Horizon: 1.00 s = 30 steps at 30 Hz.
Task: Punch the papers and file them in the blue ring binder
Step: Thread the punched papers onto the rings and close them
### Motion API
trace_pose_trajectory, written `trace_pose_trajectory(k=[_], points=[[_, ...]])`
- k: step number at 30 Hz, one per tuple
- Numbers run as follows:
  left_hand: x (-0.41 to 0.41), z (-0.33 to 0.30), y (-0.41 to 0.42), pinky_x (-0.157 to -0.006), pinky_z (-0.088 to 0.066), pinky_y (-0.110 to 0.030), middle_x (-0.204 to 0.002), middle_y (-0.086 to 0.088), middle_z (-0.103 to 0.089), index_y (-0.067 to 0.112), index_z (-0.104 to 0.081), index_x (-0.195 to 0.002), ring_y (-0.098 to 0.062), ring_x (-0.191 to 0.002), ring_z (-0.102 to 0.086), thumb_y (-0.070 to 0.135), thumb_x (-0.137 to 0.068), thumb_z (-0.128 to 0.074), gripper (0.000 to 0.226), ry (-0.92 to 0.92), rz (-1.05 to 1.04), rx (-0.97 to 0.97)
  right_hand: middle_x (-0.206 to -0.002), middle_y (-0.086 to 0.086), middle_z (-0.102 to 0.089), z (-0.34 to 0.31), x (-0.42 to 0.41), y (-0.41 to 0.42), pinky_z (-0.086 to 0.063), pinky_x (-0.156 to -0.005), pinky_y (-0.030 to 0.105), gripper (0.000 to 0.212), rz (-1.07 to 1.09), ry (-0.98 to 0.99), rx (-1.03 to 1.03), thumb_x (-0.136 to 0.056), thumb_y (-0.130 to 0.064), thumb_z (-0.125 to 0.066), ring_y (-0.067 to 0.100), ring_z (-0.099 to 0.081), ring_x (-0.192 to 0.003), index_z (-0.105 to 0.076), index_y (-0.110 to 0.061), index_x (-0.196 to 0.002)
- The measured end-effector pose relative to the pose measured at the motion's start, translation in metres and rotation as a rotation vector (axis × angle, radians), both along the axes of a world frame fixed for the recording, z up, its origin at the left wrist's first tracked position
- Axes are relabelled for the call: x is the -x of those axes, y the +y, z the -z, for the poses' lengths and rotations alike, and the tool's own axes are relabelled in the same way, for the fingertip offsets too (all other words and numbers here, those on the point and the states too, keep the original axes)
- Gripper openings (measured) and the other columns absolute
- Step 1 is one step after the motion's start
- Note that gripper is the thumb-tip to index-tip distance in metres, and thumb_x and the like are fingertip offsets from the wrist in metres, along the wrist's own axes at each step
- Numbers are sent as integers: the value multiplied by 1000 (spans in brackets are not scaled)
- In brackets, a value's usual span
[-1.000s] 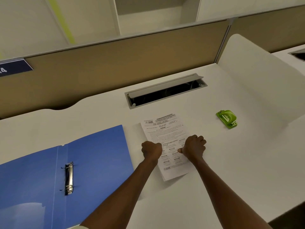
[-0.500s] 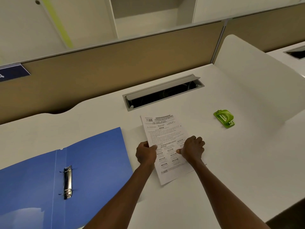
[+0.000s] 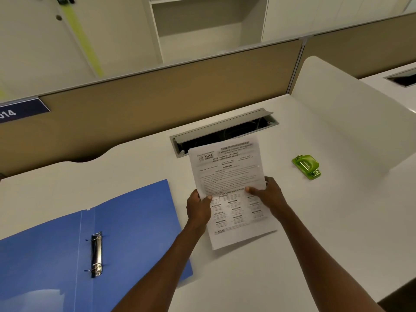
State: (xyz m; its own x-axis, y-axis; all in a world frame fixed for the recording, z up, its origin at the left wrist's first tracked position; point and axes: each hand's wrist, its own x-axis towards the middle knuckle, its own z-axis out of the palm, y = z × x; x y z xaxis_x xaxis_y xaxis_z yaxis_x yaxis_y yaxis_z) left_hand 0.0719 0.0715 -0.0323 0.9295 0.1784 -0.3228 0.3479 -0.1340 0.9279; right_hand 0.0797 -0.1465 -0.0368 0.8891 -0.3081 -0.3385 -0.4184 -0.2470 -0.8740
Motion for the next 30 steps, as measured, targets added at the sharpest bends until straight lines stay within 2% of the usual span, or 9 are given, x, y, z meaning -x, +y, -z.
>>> trace_pose_trajectory(k=[2,4,11,14,18,21,25,28,30], points=[[-4,-8,2,-63,-49,-14,-109,1,-68,15,-59,-117,-11,-91,-65,13,-92,-57,25,-69,22,-12,-104,4,-74,-15,-2,-2,-58,-62,22,39,-21,-123,-110,-74,-23,-80,16,-74,-84,-66,-14,-109],[-9,-16,3,-69,-49,-15,-108,4,-68,18,-59,-114,-10,-94,-64,15,-93,-57,21,-157,17,-33,-99,2,-75,-28,-4,2,-56,-58,18,27,4,-223,-168,-78,-17,-76,12,-74,-78,-69,-14,-104],[-16,-37,3,-62,-52,-11,-96,18,-64,41,-53,-95,-1,-89,-64,12,-95,-53,29,-399,-15,-30,-104,-2,-73,-35,-8,18,-59,-76,31,30,87,-346,-239,-84,-12,-69,16,-71,-93,-67,-17,-113],[-11,-27,6,-71,-53,-14,-103,11,-65,30,-57,-109,-8,-96,-63,10,-95,-52,25,-406,-14,-68,-107,-2,-73,-29,-4,22,-58,-81,36,29,95,-349,-246,-85,-12,-68,19,-69,-98,-66,-18,-114],[-10,-12,10,-85,-55,-29,-114,-3,-65,14,-57,-120,-19,-103,-62,5,-95,-51,27,-386,-8,-132,-104,-5,-73,-30,-2,26,-58,-80,35,28,82,-346,-231,-85,-13,-68,17,-70,-95,-68,-19,-112],[-12,-14,8,-70,-51,-9,-105,3,-65,15,-58,-114,-16,-96,-63,6,-96,-50,22,-378,-20,-130,-104,-6,-73,-35,-3,26,-58,-77,27,29,65,-360,-180,-86,-12,-67,15,-69,-96,-66,-19,-113],[-22,-29,15,-54,-47,-7,-91,5,-63,9,-57,-98,-18,-81,-64,9,-96,-49,8,-428,46,-297,-104,-5,-73,-37,0,27,-61,-75,30,31,84,-382,-179,-84,-14,-71,15,-71,-94,-64,-16,-113],[-35,-55,22,-50,-46,-13,-86,4,-65,14,-58,-95,-16,-72,-62,9,-95,-46,12,-473,109,-411,-114,-3,-64,-48,0,32,-56,-75,24,59,179,-379,-75,-76,-21,-80,19,-65,-104,-48,-16,-125],[-44,-74,26,-49,-41,-19,-85,1,-67,20,-58,-91,-16,-67,-60,9,-92,-44,17,-522,158,-503,-132,5,-49,-59,0,35,-51,-93,35,89,277,-419,120,-69,-24,-85,22,-52,-118,-31,-16,-140]])
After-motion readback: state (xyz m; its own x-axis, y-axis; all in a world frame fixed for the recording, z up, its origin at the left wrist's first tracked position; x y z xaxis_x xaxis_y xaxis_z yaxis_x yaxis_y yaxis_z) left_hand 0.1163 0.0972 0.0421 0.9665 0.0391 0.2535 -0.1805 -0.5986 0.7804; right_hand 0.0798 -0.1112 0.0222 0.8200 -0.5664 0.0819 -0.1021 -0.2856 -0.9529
